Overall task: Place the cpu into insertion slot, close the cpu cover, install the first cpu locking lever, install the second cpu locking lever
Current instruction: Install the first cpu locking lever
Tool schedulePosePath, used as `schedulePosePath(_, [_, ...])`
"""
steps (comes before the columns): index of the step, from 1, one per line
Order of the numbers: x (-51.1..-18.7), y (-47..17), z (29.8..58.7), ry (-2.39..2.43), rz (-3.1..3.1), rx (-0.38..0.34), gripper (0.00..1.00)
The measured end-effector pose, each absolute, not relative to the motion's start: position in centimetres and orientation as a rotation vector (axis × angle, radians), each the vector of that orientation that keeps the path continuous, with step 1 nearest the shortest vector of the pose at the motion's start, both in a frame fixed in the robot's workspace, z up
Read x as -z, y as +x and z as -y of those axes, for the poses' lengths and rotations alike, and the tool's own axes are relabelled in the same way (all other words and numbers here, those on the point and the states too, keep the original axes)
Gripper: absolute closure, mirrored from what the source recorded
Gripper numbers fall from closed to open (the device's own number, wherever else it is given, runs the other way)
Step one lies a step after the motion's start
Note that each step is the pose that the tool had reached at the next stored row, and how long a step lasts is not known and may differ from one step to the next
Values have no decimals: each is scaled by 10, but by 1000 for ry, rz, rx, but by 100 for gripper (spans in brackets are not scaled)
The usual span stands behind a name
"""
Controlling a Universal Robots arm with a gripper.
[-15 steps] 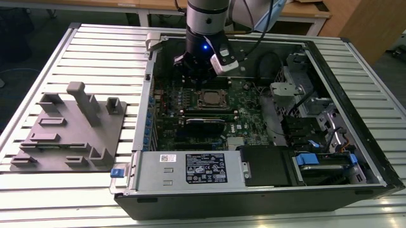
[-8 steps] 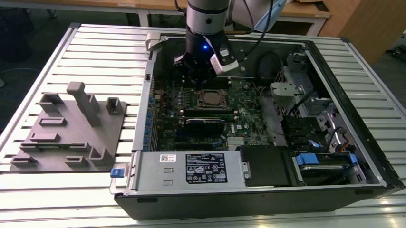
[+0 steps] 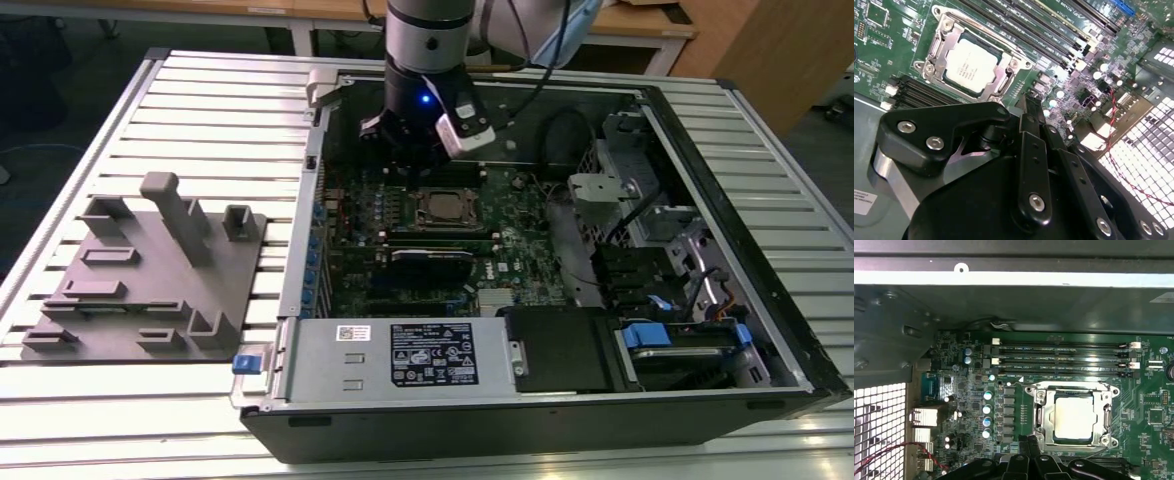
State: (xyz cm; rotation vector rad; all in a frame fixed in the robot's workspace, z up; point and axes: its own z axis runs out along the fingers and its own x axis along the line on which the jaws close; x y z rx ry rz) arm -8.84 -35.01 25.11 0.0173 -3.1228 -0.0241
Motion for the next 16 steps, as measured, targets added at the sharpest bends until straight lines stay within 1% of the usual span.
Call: schedulePosePath(16, [-252, -110, 347, 20, 3162, 21, 89])
